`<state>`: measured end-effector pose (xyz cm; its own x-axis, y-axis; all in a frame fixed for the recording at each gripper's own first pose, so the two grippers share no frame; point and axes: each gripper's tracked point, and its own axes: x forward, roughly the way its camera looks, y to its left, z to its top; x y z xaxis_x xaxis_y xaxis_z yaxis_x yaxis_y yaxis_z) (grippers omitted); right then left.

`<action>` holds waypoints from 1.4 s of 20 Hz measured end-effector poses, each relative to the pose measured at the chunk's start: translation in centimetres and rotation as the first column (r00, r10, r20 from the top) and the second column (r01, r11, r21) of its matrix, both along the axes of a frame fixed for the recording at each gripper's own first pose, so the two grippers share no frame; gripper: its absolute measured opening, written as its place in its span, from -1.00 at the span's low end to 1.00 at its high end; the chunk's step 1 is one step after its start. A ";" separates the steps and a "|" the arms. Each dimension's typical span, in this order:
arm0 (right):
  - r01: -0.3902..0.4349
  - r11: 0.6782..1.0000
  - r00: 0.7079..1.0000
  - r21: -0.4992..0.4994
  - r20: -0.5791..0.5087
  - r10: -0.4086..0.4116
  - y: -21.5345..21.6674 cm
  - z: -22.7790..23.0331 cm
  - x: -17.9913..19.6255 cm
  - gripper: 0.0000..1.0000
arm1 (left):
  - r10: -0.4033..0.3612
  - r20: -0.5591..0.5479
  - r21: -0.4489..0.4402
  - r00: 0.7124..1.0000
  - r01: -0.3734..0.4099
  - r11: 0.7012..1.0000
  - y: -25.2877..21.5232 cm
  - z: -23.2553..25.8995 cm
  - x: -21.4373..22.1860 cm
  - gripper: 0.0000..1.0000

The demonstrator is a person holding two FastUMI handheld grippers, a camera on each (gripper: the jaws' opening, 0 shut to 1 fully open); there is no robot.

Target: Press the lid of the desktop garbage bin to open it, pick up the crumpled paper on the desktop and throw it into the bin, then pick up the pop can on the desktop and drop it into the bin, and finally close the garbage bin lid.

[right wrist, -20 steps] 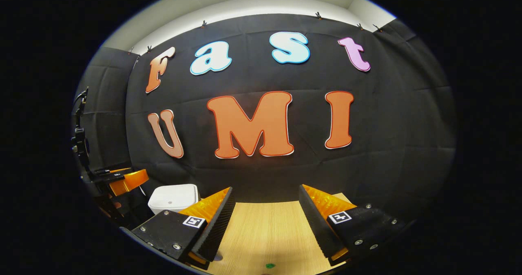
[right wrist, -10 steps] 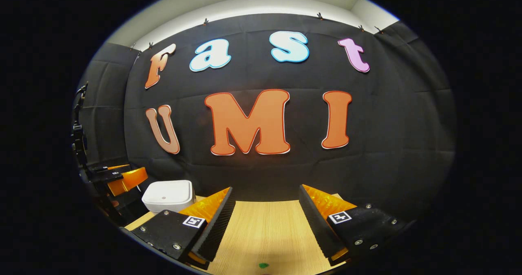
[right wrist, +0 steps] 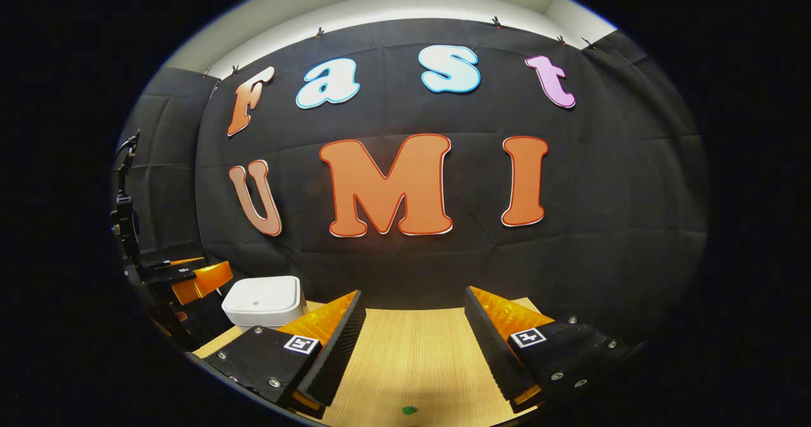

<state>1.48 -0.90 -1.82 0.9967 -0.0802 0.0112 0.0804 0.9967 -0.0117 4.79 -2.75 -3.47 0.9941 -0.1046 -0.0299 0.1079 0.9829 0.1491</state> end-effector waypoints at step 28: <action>-0.058 0.998 0.997 0.001 -0.044 0.058 1.6 -0.8 2.4 0.87 | 0.121 -0.136 0.042 0.983 -0.116 0.992 7.1 -0.3 6.3 -1.00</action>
<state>3.88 0.65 -2.60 0.9992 -0.0225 -0.0331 0.0220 0.9997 -0.0141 11.08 4.33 -3.75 0.9855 0.0171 -0.1689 0.0128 0.9846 0.1744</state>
